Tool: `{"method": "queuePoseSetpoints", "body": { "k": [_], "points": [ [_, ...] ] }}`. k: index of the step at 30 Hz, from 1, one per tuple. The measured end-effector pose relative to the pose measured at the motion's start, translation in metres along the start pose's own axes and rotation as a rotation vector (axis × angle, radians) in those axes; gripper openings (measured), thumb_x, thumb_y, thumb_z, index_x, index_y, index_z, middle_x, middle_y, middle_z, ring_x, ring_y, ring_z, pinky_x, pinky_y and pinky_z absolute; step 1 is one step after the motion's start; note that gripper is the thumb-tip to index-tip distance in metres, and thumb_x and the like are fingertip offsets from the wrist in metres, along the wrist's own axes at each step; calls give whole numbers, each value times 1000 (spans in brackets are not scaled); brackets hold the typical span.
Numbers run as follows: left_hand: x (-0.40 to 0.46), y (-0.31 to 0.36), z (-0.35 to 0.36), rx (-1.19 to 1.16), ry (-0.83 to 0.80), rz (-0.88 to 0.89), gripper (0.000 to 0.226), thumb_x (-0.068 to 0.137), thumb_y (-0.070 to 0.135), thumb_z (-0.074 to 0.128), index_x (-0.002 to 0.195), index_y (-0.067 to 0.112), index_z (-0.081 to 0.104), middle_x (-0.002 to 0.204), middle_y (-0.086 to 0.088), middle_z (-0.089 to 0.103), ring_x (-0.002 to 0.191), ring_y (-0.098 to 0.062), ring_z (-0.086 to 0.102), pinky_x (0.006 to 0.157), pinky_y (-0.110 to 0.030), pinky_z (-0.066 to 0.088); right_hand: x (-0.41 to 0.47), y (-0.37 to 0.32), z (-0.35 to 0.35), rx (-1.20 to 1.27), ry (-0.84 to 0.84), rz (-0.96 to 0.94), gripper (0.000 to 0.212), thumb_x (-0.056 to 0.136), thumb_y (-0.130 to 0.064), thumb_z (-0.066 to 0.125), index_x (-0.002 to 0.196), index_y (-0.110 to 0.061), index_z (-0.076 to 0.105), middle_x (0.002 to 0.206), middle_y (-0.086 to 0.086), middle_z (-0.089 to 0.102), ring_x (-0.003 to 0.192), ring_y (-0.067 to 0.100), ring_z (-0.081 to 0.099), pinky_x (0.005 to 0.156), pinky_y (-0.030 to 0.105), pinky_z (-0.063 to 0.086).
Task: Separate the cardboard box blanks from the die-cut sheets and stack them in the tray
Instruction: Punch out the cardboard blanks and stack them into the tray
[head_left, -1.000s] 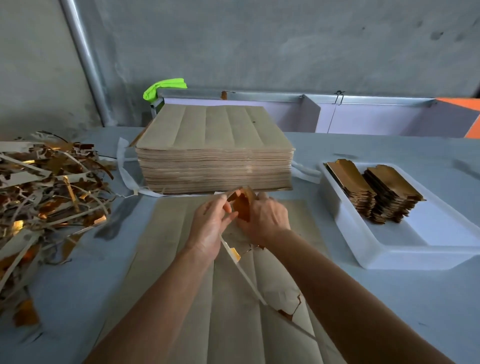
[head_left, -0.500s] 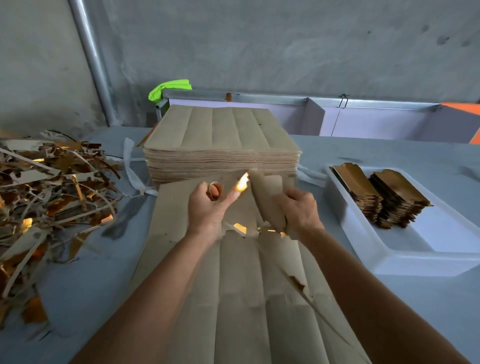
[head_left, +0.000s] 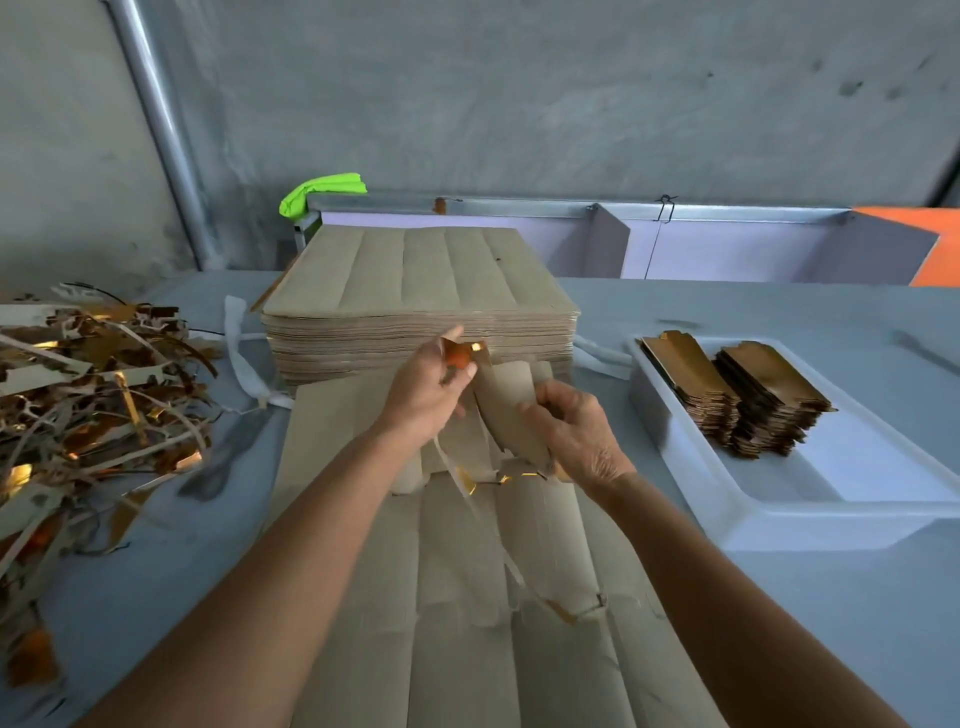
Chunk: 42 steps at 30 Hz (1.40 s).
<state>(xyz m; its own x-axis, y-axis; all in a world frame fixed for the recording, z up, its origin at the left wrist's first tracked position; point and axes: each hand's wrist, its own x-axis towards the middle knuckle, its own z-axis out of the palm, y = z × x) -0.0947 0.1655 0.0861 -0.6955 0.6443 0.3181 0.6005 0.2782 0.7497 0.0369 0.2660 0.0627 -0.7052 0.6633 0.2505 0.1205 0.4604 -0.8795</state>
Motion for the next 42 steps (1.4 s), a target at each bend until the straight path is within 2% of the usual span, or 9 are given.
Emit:
{"method": "queuePoseSetpoints", "body": {
  "k": [3, 8, 13, 21, 27, 32, 36, 40, 42],
  "points": [
    [1, -3, 1, -7, -25, -60, 17, 98, 19, 48, 98, 9, 62, 73, -5, 56, 60, -19, 55, 58, -23, 45, 0, 4, 2, 87, 47, 44, 15, 90, -12, 57, 87, 1, 63, 84, 11, 59, 82, 27, 58, 70, 48, 55],
    [-3, -6, 15, -260, 55, -139, 19, 95, 14, 54, 96, 0, 66, 77, -11, 57, 57, -11, 51, 45, -7, 42, -1, 5, 16, -6, 96, 40, 14, 88, -19, 65, 93, -6, 67, 78, 0, 63, 75, 19, 60, 64, 25, 52],
    [2, -27, 16, -528, 283, -342, 18, 95, 6, 51, 87, -4, 64, 75, -9, 61, 42, -1, 56, 55, -18, 52, 0, 5, 7, 488, 306, 332, 10, 90, -20, 62, 80, -19, 61, 90, 13, 68, 83, 33, 68, 70, 52, 58],
    [0, -65, 7, -418, 409, -370, 20, 96, -1, 43, 94, -9, 62, 84, -13, 59, 56, -10, 57, 57, -23, 52, 17, 11, -63, 733, 843, 209, 9, 90, -12, 60, 97, -18, 62, 80, -11, 66, 63, -6, 64, 63, 15, 54],
    [-8, -73, 1, -538, 419, -368, 34, 98, -2, 39, 70, 12, 53, 76, -3, 57, 61, -6, 59, 50, -12, 50, -4, 25, -70, -78, 415, 45, 57, 85, -2, 38, 139, -20, 41, 112, 7, 52, 97, 23, 51, 80, 26, 48],
    [-12, -74, -17, -745, 509, -474, 27, 99, 6, 43, 75, 9, 56, 83, -6, 59, 77, -16, 61, 75, -35, 55, -24, 33, -56, -693, 58, 9, 55, 94, 4, 34, 140, -27, 39, 114, 17, 59, 90, 31, 57, 79, 44, 52],
    [-22, -81, -26, -140, 413, -342, 19, 96, 10, 46, 97, 3, 64, 101, -19, 64, 97, -35, 60, 87, -44, 49, -33, 28, -56, -555, 36, 103, 52, 91, 6, 35, 135, -19, 44, 116, 21, 58, 88, 26, 51, 77, 38, 47],
    [-38, -57, -16, 485, 217, 332, 29, 69, -17, 64, 75, 10, 73, 96, -11, 65, 95, -36, 54, 76, -40, 46, -50, 17, -32, -453, -74, 94, 56, 88, 6, 38, 140, -15, 35, 117, 20, 58, 96, 30, 54, 78, 32, 43],
    [-44, -39, -9, 669, -53, 525, 27, 73, -8, 67, 83, 15, 75, 123, -3, 62, 121, -32, 46, 98, -44, 37, -61, 14, -17, -435, -72, 73, 54, 88, 4, 44, 139, -10, 33, 120, 20, 58, 104, 34, 56, 85, 34, 42]
  ]
}}
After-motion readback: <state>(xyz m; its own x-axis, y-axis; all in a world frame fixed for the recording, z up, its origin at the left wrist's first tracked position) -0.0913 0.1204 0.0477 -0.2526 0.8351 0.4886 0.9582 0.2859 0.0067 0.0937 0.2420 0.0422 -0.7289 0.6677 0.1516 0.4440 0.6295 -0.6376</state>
